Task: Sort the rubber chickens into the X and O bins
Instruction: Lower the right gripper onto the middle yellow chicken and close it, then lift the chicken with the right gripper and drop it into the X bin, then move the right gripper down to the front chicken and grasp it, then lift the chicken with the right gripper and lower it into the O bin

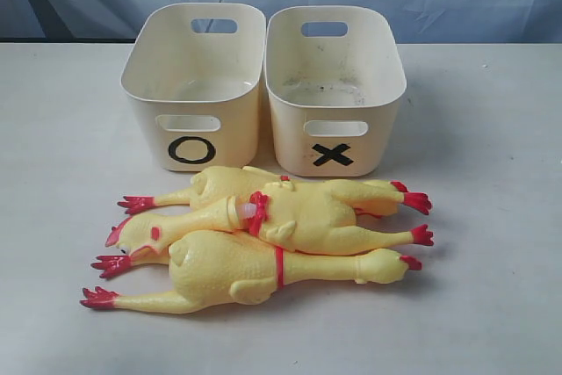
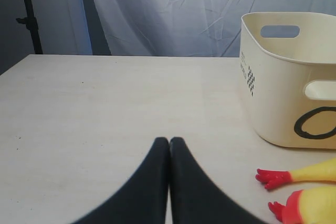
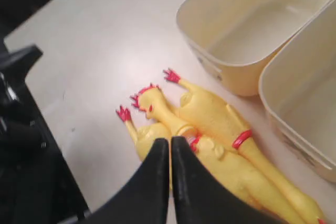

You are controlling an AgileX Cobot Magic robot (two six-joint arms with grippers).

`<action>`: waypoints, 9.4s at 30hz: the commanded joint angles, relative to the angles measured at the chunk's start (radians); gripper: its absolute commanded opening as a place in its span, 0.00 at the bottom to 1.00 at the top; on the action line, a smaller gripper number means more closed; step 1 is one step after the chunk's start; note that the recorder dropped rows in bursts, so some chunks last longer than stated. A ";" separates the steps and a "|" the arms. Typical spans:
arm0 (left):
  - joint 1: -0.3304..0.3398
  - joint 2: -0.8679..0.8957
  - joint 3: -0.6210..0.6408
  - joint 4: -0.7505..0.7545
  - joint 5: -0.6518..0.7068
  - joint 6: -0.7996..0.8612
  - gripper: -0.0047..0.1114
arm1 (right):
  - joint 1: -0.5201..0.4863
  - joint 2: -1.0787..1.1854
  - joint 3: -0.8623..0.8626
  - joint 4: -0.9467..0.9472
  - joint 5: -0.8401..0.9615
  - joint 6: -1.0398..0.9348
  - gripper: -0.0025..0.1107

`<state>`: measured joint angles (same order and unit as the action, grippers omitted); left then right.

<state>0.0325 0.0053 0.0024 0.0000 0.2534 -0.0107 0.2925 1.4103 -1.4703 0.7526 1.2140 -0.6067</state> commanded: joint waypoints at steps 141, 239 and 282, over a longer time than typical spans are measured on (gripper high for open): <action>-0.004 -0.005 -0.002 0.000 -0.013 -0.004 0.04 | 0.327 0.130 0.021 -0.947 -0.250 0.287 0.28; -0.004 -0.005 -0.002 0.000 -0.013 -0.004 0.04 | 0.533 0.581 -0.288 -0.681 -1.314 0.270 0.01; -0.004 -0.005 -0.002 0.000 -0.013 -0.004 0.04 | 0.425 0.642 -0.288 -0.419 -1.315 0.267 0.73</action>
<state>0.0325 0.0053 0.0024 0.0000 0.2534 -0.0107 0.7194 2.0867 -1.7486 0.3341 -0.0969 -0.3387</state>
